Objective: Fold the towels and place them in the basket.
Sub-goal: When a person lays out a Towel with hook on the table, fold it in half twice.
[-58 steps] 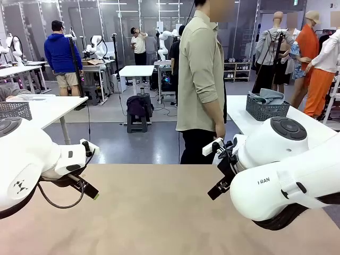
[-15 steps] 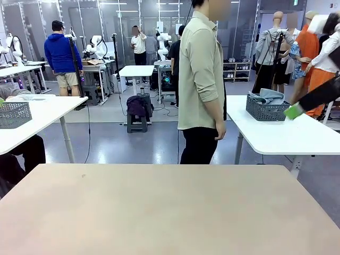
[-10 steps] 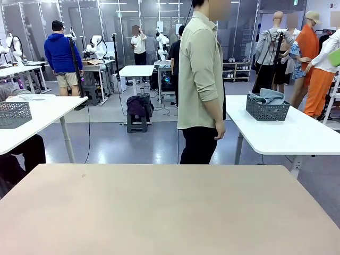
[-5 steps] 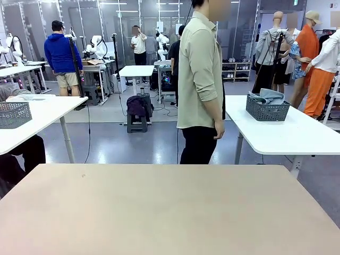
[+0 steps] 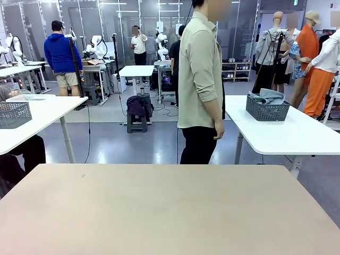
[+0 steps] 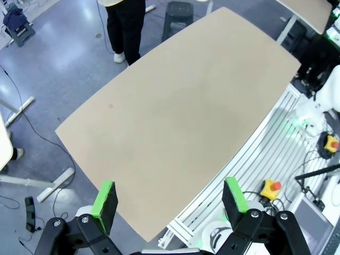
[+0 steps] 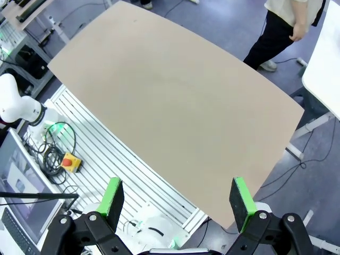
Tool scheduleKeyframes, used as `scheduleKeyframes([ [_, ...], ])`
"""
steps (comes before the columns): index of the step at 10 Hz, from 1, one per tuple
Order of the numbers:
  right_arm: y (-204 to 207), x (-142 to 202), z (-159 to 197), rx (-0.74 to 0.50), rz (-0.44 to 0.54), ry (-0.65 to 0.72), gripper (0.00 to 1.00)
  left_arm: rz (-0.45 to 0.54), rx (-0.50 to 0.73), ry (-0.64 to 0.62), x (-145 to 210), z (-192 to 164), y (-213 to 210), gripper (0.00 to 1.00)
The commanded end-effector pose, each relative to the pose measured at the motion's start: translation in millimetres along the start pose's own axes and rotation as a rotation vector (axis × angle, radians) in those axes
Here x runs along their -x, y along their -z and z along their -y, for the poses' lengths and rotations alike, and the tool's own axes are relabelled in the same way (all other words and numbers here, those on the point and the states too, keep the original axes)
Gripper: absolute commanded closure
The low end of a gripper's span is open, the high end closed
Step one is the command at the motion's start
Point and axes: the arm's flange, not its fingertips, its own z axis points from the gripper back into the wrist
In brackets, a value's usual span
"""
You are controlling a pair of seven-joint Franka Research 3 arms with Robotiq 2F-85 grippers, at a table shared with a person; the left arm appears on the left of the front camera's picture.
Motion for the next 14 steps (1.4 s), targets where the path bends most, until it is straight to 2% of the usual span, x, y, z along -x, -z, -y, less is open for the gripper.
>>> scheduleKeyframes([
  [1, -1.5, -1.6, 3.1, 0.016, -0.010, -0.023, 0.00, -0.034, 0.006, 0.015, -1.9, -3.2, -3.0, 0.00],
  [2, 0.0, 0.0, 0.0, 0.000, 0.000, 0.000, 0.00, 0.000, 0.000, 0.000, 0.0, 0.0, 0.0, 0.00],
  [14, 0.0, 0.0, 0.0, 0.000, 0.000, 0.000, 0.00, 0.000, 0.000, 0.000, 0.0, 0.0, 0.0, 0.00],
])
